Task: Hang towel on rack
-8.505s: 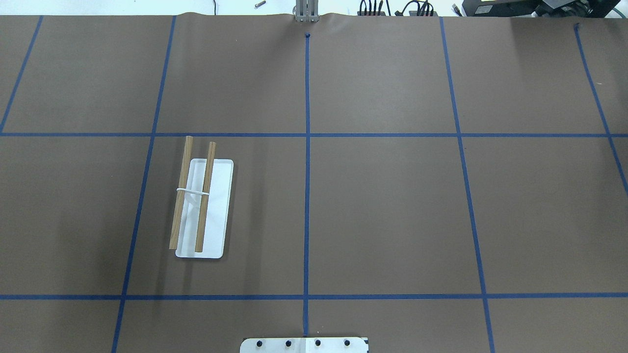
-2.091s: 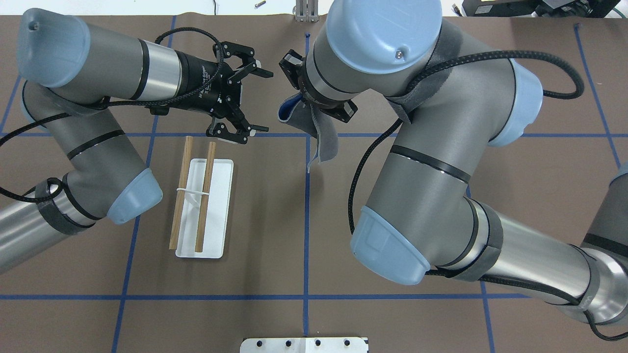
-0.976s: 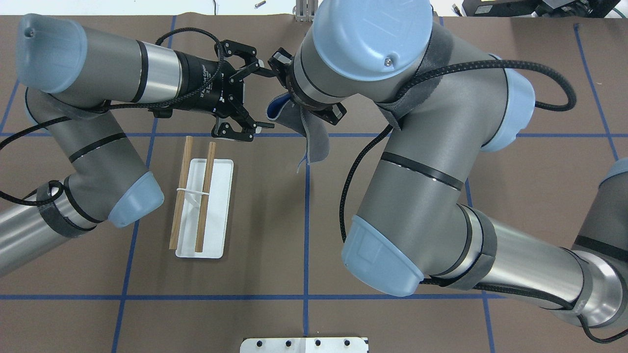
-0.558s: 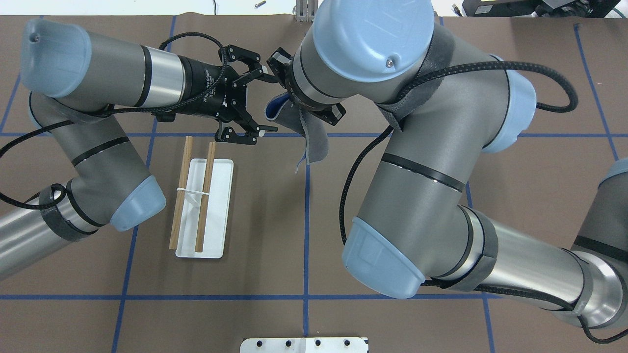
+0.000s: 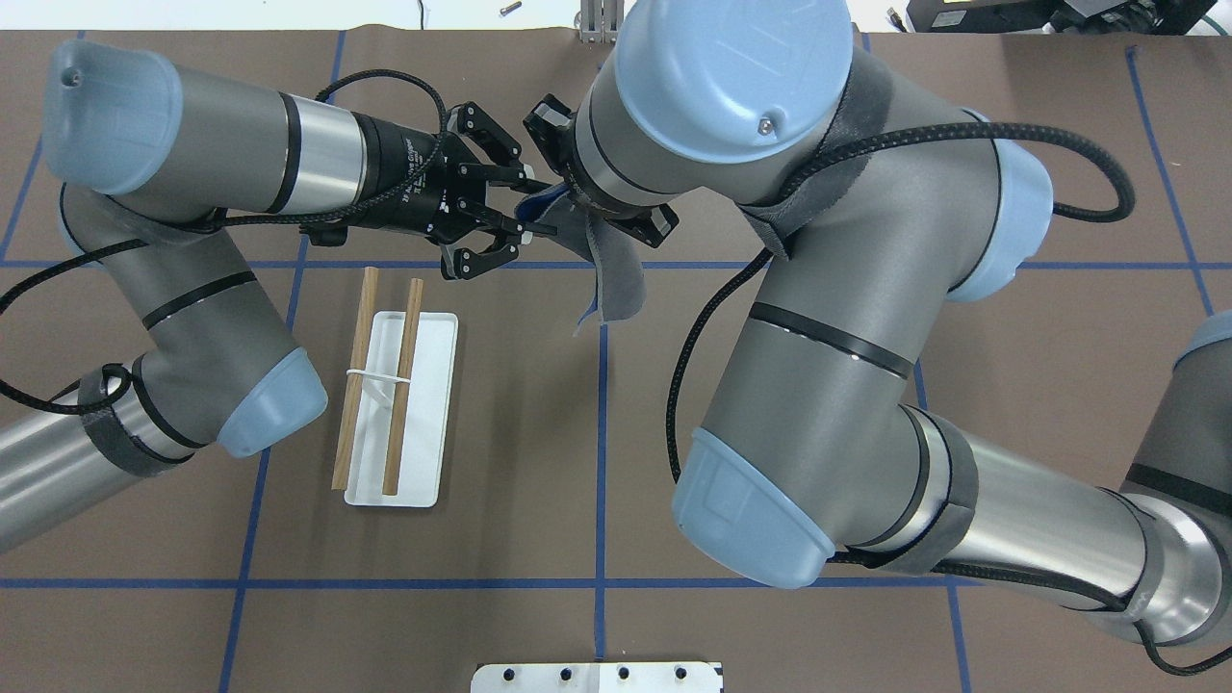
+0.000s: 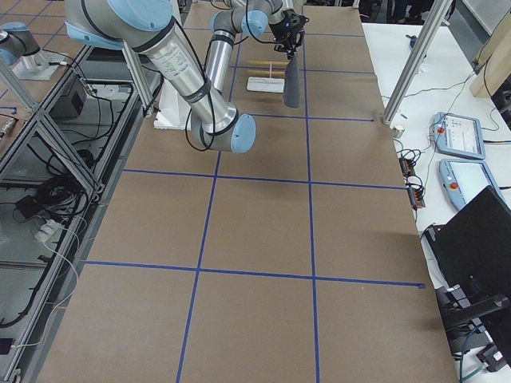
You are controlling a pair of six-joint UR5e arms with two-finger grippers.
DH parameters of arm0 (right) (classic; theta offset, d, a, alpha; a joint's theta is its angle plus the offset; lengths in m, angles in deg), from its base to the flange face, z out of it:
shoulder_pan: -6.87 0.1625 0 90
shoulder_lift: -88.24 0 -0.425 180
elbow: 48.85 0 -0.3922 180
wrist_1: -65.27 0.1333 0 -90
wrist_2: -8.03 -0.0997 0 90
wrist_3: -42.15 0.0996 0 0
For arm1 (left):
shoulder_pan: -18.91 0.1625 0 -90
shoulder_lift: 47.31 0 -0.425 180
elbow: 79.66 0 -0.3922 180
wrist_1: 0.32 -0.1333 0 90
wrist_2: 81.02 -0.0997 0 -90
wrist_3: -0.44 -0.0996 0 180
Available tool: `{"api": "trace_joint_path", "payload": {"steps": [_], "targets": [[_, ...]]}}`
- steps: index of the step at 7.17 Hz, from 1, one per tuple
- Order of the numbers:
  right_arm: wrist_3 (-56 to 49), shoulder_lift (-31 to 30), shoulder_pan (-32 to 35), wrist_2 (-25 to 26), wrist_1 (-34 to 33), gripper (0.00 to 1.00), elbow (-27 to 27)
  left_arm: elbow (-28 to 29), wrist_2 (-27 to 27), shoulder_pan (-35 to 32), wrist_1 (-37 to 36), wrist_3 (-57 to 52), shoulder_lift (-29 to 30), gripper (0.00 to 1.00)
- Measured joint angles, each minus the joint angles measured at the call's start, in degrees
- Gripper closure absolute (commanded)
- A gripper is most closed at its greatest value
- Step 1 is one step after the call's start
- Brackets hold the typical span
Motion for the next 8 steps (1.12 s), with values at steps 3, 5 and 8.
{"api": "trace_joint_path", "payload": {"steps": [3, 5, 8], "targets": [[-0.2, -0.22, 0.0, -0.06, 0.68, 0.53, 0.03, -0.17, 0.07, 0.01, 0.32, -0.4, -0.1, 1.0], [-0.87, -0.81, 0.01, -0.11, 2.61, 0.0, -0.04, -0.27, 0.24, 0.01, 1.22, -2.2, -0.33, 1.0], [-8.89, -9.65, 0.28, -0.29, 3.29, 0.0, -9.27, -1.46, 0.68, 0.28, 6.26, -21.78, -3.83, 1.0]]}}
